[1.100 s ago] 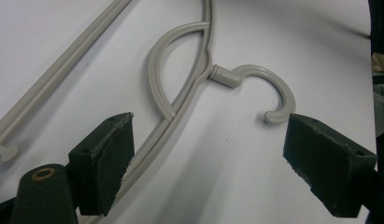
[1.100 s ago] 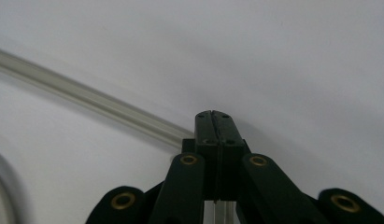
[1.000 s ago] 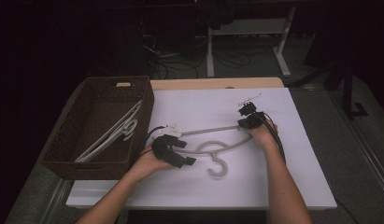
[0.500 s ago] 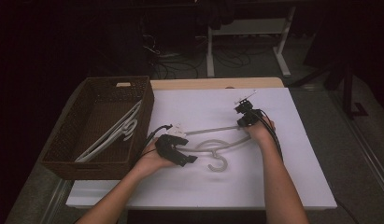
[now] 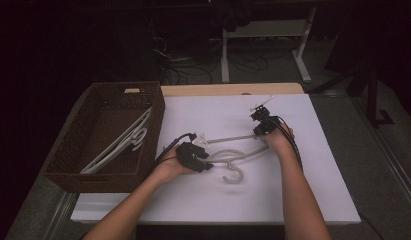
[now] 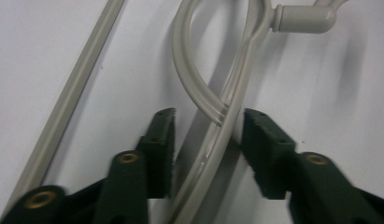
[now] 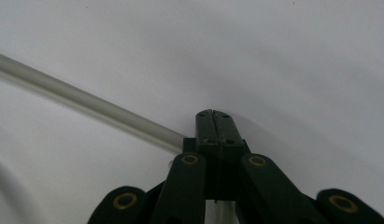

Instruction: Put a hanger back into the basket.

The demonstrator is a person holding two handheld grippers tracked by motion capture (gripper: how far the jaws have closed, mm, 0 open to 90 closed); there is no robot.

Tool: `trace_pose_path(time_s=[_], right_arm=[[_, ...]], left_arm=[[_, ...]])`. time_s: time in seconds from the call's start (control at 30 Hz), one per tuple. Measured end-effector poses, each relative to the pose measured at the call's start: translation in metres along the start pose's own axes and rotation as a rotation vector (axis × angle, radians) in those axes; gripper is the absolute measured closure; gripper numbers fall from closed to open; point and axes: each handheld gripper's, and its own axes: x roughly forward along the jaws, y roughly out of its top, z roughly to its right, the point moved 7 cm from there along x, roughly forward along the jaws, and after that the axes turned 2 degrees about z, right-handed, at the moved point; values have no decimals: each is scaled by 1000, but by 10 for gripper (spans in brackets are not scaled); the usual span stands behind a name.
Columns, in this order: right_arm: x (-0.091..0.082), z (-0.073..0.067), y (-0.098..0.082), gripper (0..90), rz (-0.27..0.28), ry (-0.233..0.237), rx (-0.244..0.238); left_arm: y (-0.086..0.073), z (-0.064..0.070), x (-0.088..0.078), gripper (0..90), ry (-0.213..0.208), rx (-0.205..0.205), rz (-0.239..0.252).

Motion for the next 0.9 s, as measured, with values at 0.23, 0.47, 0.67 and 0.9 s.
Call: trace_pose_path(time_s=[0.23,0.47,0.67,0.9], right_arm=[[0,0,0,897,-2,5,2],[0,1,0,896,-1,21,2],[0,1,1,895,-18,30,-12],[-4,3,2,861,7,83,6]], left_arm=[[1,1,2,715,-16,39,3],[3,4,2,739,-1,95,-12],[4,7,1,747,-21,100,-29],[4,13,0,780,-58,108,-41]])
